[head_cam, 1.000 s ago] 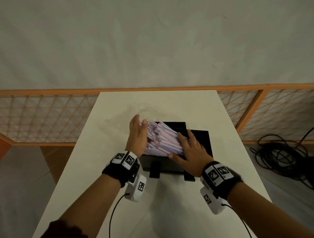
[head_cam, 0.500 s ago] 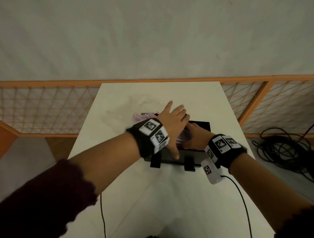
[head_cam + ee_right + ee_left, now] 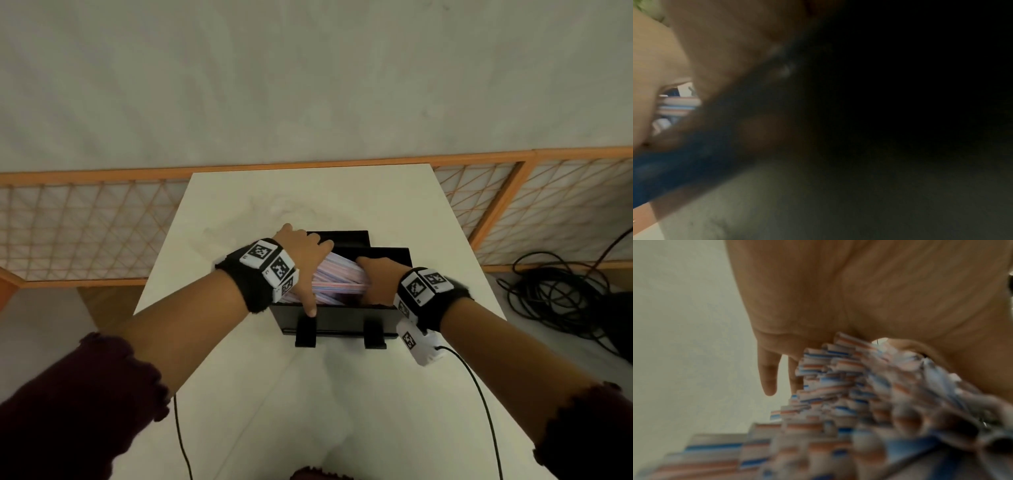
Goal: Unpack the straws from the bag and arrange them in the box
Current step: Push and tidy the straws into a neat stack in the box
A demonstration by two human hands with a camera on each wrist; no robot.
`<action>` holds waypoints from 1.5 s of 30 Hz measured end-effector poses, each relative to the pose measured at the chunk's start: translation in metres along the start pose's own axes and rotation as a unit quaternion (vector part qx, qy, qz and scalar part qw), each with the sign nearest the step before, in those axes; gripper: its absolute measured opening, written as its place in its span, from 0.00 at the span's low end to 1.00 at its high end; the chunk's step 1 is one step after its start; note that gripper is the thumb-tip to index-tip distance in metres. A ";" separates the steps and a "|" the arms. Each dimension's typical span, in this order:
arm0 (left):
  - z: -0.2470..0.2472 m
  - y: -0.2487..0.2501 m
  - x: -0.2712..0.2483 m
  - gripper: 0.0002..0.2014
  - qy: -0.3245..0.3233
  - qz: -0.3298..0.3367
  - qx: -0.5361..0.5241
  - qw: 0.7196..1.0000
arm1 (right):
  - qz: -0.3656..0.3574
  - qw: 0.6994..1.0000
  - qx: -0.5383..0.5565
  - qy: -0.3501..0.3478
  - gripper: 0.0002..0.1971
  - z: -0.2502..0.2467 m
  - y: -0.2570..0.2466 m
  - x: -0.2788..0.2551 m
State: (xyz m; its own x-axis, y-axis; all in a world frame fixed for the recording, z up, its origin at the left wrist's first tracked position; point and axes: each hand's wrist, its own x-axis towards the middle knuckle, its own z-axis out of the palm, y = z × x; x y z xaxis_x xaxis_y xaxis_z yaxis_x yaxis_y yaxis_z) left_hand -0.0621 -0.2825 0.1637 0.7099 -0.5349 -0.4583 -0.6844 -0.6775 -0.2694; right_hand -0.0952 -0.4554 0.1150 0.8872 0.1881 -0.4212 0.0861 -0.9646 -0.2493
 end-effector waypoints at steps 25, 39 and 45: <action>0.008 0.011 0.011 0.66 0.011 0.015 0.005 1.000 | -0.050 0.997 0.008 0.064 0.21 -0.043 -0.005 -0.037; 0.012 0.010 0.018 0.70 0.015 0.006 0.004 1.000 | -0.015 0.993 -0.062 -0.095 0.45 0.013 -0.010 -0.036; 0.014 0.011 0.017 0.67 0.019 0.008 -0.002 1.000 | 0.022 0.991 -0.027 -0.128 0.46 0.013 -0.013 -0.029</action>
State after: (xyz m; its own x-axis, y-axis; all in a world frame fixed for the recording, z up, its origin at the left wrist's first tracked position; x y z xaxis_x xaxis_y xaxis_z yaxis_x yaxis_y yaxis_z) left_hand -0.0598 -0.2927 0.1410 0.7052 -0.5637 -0.4301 -0.6944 -0.6716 -0.2585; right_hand -0.1282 -0.4460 0.1195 0.7478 0.1794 -0.6392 0.0804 -0.9802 -0.1811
